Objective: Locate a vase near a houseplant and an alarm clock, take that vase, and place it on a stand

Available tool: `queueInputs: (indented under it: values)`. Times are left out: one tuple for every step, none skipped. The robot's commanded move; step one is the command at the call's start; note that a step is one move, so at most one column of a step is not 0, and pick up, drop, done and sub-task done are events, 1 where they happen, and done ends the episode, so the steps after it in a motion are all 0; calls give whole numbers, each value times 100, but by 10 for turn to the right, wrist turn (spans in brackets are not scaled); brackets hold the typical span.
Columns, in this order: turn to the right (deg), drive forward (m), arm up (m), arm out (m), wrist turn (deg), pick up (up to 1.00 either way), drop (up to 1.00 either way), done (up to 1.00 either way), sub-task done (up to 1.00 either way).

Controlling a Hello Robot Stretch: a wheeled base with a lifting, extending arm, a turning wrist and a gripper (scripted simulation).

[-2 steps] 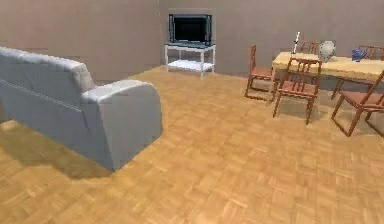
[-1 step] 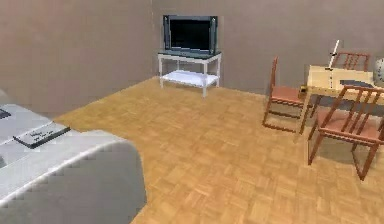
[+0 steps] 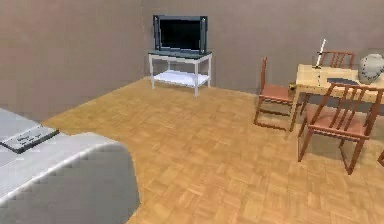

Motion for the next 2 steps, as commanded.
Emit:
queueInputs:
  values:
    - [60,0,0,0,0,0,0,0,0]
    - [0,100,0,0,0,0,0,0,0]
